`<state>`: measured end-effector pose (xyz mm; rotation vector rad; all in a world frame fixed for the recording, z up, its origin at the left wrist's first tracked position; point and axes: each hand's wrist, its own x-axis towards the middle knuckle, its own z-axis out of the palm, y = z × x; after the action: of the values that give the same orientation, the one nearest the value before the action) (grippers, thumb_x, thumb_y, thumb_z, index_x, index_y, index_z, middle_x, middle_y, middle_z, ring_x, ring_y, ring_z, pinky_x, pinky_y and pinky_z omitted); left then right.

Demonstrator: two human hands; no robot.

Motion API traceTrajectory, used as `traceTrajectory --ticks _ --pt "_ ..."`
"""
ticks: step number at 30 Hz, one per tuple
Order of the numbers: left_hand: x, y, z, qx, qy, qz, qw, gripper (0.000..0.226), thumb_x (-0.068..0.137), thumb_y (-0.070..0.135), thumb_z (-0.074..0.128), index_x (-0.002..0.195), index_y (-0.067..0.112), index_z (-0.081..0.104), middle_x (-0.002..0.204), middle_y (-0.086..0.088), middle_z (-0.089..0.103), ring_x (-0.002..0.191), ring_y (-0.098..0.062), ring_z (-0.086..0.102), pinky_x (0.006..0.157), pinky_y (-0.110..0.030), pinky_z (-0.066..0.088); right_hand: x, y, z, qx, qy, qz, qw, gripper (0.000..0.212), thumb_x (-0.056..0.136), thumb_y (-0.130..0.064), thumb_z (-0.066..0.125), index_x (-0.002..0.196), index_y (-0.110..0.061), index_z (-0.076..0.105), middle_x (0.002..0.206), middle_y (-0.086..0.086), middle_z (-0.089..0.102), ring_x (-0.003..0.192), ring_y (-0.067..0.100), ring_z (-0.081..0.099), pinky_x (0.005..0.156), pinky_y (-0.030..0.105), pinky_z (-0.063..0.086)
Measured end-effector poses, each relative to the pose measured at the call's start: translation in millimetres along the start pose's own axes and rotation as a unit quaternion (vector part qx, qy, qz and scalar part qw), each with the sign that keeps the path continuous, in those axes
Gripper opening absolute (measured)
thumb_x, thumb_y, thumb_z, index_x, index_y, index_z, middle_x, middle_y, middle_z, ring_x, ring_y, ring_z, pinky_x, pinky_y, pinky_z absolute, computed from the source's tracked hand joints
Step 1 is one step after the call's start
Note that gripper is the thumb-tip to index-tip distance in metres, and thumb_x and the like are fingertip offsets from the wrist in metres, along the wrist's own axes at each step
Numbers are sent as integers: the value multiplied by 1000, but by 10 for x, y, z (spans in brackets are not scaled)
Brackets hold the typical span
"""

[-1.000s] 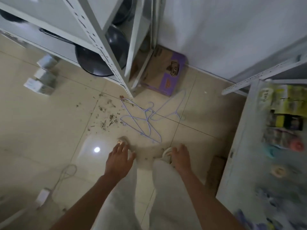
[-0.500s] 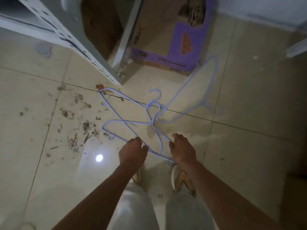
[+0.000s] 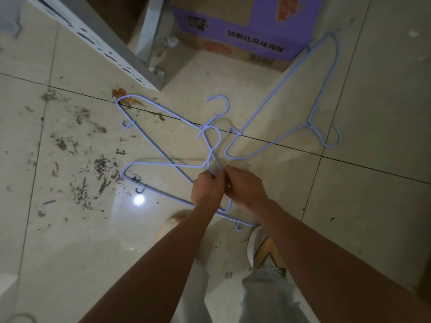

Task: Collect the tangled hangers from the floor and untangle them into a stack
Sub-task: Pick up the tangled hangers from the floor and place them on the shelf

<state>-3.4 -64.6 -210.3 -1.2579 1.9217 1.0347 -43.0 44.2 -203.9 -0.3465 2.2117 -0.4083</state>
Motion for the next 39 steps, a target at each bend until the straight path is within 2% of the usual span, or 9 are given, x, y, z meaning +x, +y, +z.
traceTrajectory --ticks 3,5,10,15,19,24,31,34,39 --pt "-123 2 -132 -183 15 -25 983 24 98 24 50 92 9 68 91 -18 76 85 -35 74 78 -50 63 -72 -160 -141 172 -29 38 984 24 96 -30 55 73 -23 51 73 -1 62 81 33 62 69 42 50" --pt "-253 -62 -306 -275 48 -40 959 23 103 16 44 85 14 60 85 -19 77 74 -34 75 70 -45 62 -72 -251 -215 224 -32 77 971 23 98 -27 51 80 -15 59 82 11 69 87 37 65 79 49 55" --pt "-624 -292 -838 -308 124 -7 943 25 105 19 43 85 14 57 60 -6 61 57 -26 66 58 -39 54 247 -479 -171 4 51 111 993 40 93 -49 59 114 -14 57 105 12 72 101 36 71 77 39 53" --pt "-1005 -442 -1230 -300 148 82 939 34 96 36 47 76 14 63 52 -1 42 47 -17 44 52 -38 57 606 -647 -7 -57 74 48 994 21 84 -34 63 95 -17 67 93 9 74 91 33 74 72 35 53" --pt "-1396 -276 -1545 -337 153 31 928 34 97 29 41 75 21 65 59 3 26 54 -15 31 57 -31 51 172 -617 -196 -7 44 37 998 20 84 -38 57 83 -20 64 90 6 73 91 33 70 70 34 47" --pt "-2295 467 -1956 -342 71 15 937 24 88 35 44 71 27 59 56 9 25 48 -12 23 48 -30 28 -1192 -692 -1053 291 65 125 946 14 97 -26 59 99 -19 71 87 3 75 91 31 68 82 42 54" --pt "-4335 1388 -2726 -188 -62 124 972 33 108 25 40 91 20 69 52 10 33 43 -7 29 42 -18 26 -4114 -1000 -2887 444 162 215 854 46 107 -23 54 61 -25 58 55 -12 54 66 17 47 64 32 38" --pt "-5235 1731 -3066 -195 -117 125 966 36 106 11 40 85 15 68 48 10 36 38 -6 28 43 -18 23 -5395 -1412 -3496 480 207 275 807 51 108 -31 48 58 -20 50 52 -8 39 59 16 37 62 36 33" --pt "-6238 2421 -3117 -216 -229 170 934 35 105 14 40 81 16 66 47 13 32 36 -3 23 40 -12 17 -7032 -1934 -4199 542 310 317 714 44 98 -44 46 58 -30 59 47 -8 47 48 11 43 55 38 42"
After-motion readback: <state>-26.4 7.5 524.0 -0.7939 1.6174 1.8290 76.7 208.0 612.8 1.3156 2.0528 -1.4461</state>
